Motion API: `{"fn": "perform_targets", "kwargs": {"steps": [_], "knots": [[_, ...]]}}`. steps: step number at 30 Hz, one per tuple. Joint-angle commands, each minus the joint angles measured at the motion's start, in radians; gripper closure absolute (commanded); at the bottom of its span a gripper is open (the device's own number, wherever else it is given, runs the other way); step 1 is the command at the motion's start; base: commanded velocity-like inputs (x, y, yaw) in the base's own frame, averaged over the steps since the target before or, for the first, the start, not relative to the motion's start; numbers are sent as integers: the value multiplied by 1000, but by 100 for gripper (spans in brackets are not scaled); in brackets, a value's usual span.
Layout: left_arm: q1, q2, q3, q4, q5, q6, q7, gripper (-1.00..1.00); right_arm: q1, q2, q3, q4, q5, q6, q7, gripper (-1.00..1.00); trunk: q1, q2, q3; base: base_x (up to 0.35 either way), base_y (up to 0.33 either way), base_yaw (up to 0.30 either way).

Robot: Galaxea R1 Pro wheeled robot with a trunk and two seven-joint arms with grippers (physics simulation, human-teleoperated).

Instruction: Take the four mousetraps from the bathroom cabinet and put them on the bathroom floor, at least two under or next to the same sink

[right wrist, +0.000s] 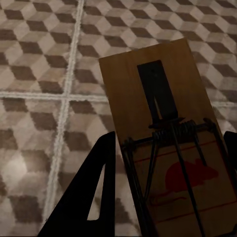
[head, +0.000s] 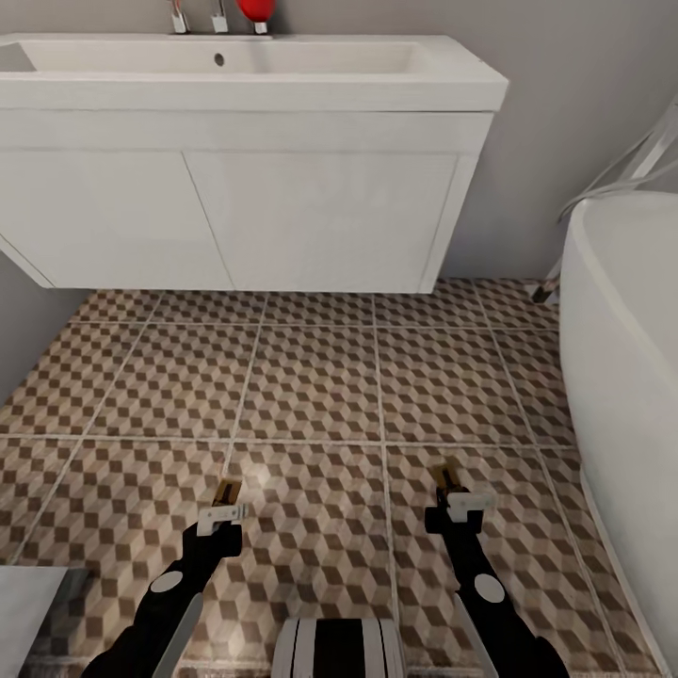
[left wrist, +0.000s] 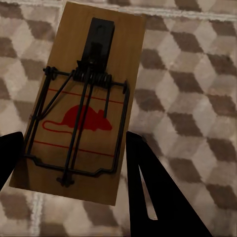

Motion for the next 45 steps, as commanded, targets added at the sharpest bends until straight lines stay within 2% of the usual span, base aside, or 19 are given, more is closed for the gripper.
{"fn": "perform_targets", "kwargs": {"steps": [1, 17, 22, 29, 33, 41, 45], "knots": [[-1, 1, -4, -1, 7, 4, 11, 100, 0, 0, 2, 0, 1, -2, -4, 100, 0, -1, -6, 0, 0, 0], [0, 1, -4, -4, 7, 4, 11, 100, 0, 0, 2, -1, 1, -3, -4, 100, 7, -4, -93, 0, 0, 0], [0, 1, -5, -11, 7, 3, 11, 100, 0, 0, 1, -1, 2, -9, -4, 100, 7, -4, -96, 0, 0, 0], [1, 0, -6, -64, 6, 1, 10, 100, 0, -2, -2, -1, 3, -82, -4, 100, 7, -4, -96, 0, 0, 0], [0, -1, -3, -67, 5, 4, 10, 100, 0, -10, -4, -2, 3, -91, -4, 100, 7, -4, -96, 0, 0, 0], [-6, -5, 0, -35, 7, 11, 10, 100, -7, -15, -5, -7, 3, -91, -4, 100, 7, -4, -96, 0, 0, 0], [-52, -6, 1, 17, 7, 12, 10, 100, -42, -15, -4, -8, 3, -67, -4, 100, 7, -4, -96, 0, 0, 0]]}}
